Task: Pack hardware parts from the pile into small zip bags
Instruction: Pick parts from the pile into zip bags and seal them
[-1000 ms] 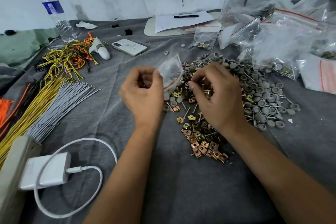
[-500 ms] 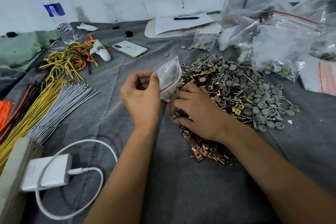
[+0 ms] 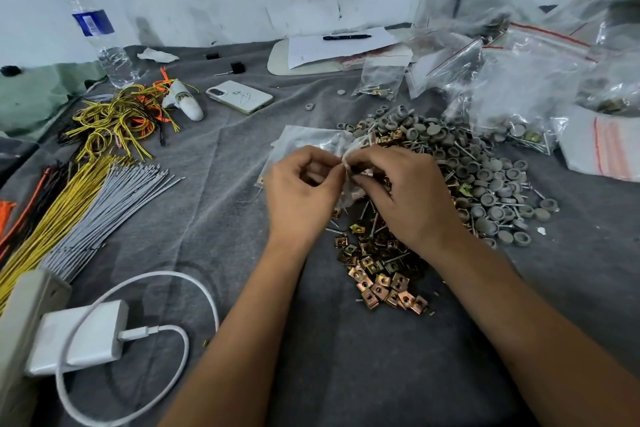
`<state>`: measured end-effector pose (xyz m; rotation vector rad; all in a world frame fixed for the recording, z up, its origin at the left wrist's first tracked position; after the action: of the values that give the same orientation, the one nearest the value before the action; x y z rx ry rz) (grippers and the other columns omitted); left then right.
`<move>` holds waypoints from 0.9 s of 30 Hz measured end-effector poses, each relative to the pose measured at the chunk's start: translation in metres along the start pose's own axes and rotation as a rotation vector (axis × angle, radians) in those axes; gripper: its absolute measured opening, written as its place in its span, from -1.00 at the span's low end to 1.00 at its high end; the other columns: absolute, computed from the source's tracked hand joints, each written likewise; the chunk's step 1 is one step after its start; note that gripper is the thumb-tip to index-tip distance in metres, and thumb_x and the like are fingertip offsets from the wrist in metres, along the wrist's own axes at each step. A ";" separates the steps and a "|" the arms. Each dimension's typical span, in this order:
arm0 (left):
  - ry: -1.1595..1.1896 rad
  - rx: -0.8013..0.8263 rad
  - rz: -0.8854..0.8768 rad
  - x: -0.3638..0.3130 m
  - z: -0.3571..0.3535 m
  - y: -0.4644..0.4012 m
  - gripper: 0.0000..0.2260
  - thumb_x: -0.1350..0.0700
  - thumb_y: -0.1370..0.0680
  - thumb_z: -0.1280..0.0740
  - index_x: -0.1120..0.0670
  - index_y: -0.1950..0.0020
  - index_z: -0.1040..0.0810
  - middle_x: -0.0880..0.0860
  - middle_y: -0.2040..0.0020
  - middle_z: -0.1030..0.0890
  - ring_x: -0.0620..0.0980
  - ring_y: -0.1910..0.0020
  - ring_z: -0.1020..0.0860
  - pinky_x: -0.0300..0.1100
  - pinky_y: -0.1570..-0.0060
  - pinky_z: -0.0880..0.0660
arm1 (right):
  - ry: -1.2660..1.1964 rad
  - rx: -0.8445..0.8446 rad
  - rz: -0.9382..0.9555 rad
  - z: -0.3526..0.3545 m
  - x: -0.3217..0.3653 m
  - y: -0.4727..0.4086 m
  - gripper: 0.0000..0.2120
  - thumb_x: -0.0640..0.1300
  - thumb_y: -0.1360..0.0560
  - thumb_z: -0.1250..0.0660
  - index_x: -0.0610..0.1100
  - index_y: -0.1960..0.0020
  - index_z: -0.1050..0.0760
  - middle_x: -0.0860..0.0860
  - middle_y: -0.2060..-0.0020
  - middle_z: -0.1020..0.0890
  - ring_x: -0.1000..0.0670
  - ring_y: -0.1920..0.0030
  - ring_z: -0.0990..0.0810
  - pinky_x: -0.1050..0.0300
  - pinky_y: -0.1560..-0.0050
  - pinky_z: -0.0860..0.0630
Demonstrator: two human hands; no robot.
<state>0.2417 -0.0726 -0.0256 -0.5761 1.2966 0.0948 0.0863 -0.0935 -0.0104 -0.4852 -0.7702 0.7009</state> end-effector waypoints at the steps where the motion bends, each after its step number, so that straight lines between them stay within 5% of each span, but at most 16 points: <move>1: 0.014 -0.016 -0.010 -0.002 0.001 0.000 -0.86 0.33 -0.50 -0.49 0.10 0.16 -0.68 0.12 0.33 -0.65 0.16 0.36 -0.62 0.03 0.31 -0.60 | 0.002 0.001 -0.019 0.001 -0.001 0.000 -0.80 -0.20 -0.54 -0.47 -0.14 -0.16 -0.64 -0.01 -0.01 -0.72 -0.01 -0.01 -0.69 -0.06 -0.05 -0.63; 4: 0.047 -0.053 -0.035 -0.003 0.003 0.000 -0.89 0.31 -0.50 -0.48 0.11 0.14 -0.68 0.15 0.29 -0.65 0.29 0.29 -0.62 0.07 0.28 -0.62 | 0.018 -0.005 -0.040 0.003 -0.002 0.000 -0.83 -0.17 -0.50 -0.52 -0.12 -0.08 -0.65 0.03 0.04 -0.72 0.07 0.08 -0.67 0.04 0.01 -0.64; 8: 0.096 -0.140 -0.017 0.000 0.007 -0.002 -0.88 0.27 -0.49 -0.47 0.06 0.17 -0.67 -0.08 0.36 -0.60 -0.11 0.38 -0.53 -0.25 0.36 -0.48 | -0.009 -0.063 -0.016 0.013 -0.003 -0.003 -0.85 -0.14 -0.51 -0.52 -0.16 -0.04 -0.67 0.02 0.07 -0.71 0.12 0.08 -0.62 0.26 -0.01 -0.54; 12: 0.160 -0.264 0.022 0.003 0.012 -0.004 -0.91 0.19 -0.45 -0.45 0.00 0.20 -0.68 -0.08 0.34 -0.61 -0.08 0.34 -0.53 -0.21 0.32 -0.49 | 0.014 0.036 0.008 0.017 -0.012 -0.003 -0.88 -0.16 -0.48 -0.54 -0.13 0.01 -0.67 0.04 0.06 -0.64 0.11 0.04 -0.56 0.10 -0.03 -0.55; 16: 0.185 -0.342 0.003 0.002 0.017 -0.005 -0.89 0.22 -0.46 -0.44 0.01 0.20 -0.67 -0.09 0.34 -0.61 -0.11 0.34 -0.52 -0.28 0.32 -0.48 | -0.013 0.012 -0.001 0.018 -0.015 -0.002 -0.81 -0.06 -0.45 -0.54 -0.05 0.02 -0.58 0.14 0.03 -0.48 0.26 0.04 -0.45 0.37 -0.02 -0.38; 21: 0.209 -0.391 0.019 0.003 0.023 -0.006 -0.84 0.27 -0.48 -0.43 0.01 0.19 -0.67 -0.01 0.31 -0.62 -0.03 0.31 -0.54 -0.18 0.28 -0.50 | 0.164 0.422 0.025 0.001 -0.021 0.004 -0.84 0.00 -0.50 -0.50 0.04 -0.07 -0.69 0.07 -0.09 -0.48 0.03 -0.19 -0.29 0.08 -0.24 -0.36; 27: 0.216 -0.384 0.054 0.001 0.023 -0.006 -0.85 0.26 -0.48 -0.43 0.01 0.18 -0.66 0.04 0.28 -0.64 0.01 0.28 -0.56 -0.13 0.24 -0.52 | 0.222 0.525 -0.053 0.001 -0.016 0.003 -0.83 0.13 -0.53 -0.44 0.06 -0.02 -0.64 0.11 -0.15 -0.40 0.05 -0.22 -0.22 0.11 -0.31 -0.30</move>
<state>0.2647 -0.0672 -0.0214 -0.8980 1.5156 0.3391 0.0760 -0.1031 -0.0187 -0.0610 -0.3663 0.7528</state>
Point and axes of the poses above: each hand's wrist, its own y-axis away from the middle knuckle, its own z-axis out of the back of the hand, x = y × z, the point moved 3 cm from there along -y, towards the middle knuckle
